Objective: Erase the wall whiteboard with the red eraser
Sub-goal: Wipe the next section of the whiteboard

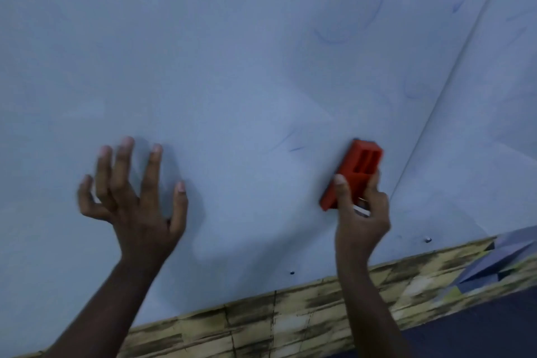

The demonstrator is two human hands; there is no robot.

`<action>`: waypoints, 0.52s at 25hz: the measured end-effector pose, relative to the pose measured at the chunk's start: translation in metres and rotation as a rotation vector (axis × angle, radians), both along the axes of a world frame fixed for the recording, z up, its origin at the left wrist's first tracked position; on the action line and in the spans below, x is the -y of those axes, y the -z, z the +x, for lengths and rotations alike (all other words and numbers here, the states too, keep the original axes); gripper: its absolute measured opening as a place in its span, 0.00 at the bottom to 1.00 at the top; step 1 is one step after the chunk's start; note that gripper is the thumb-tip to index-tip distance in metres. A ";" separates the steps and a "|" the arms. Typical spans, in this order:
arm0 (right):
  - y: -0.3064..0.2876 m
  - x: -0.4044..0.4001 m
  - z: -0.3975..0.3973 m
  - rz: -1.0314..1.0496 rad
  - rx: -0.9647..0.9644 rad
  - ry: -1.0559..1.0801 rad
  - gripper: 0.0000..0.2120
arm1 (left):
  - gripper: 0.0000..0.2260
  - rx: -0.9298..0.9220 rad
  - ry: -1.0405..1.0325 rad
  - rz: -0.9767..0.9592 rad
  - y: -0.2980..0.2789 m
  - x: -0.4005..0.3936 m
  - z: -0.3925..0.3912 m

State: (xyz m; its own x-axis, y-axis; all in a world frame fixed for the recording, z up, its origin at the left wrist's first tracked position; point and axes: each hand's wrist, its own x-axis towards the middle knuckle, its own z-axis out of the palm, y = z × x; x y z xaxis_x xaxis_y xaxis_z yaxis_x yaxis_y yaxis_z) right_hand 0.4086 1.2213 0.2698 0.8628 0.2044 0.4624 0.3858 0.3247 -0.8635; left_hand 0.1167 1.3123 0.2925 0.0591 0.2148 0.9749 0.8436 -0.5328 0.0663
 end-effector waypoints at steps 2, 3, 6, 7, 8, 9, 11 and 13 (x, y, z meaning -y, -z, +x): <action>0.008 0.003 0.031 0.075 -0.219 0.025 0.36 | 0.29 0.016 -0.007 0.010 -0.027 -0.013 -0.008; 0.010 0.005 0.043 0.097 -0.294 0.027 0.38 | 0.30 0.003 -0.029 0.011 -0.032 -0.018 -0.009; -0.011 0.006 0.064 0.133 -0.290 0.026 0.35 | 0.30 -0.030 -0.080 0.002 -0.030 -0.023 -0.007; -0.026 0.004 0.064 0.143 -0.237 0.032 0.33 | 0.30 -0.034 -0.078 0.000 -0.029 -0.023 -0.006; -0.042 -0.001 0.058 0.145 -0.167 0.055 0.31 | 0.30 -0.035 -0.075 0.002 -0.028 -0.023 -0.006; -0.056 -0.007 0.046 0.140 -0.088 0.085 0.30 | 0.30 -0.035 -0.074 0.004 -0.029 -0.023 -0.006; -0.065 -0.019 0.003 0.088 0.090 0.120 0.30 | 0.30 -0.038 -0.072 0.014 -0.029 -0.023 -0.006; -0.049 -0.022 -0.051 0.004 0.303 0.032 0.32 | 0.30 -0.041 -0.072 0.027 -0.029 -0.023 -0.004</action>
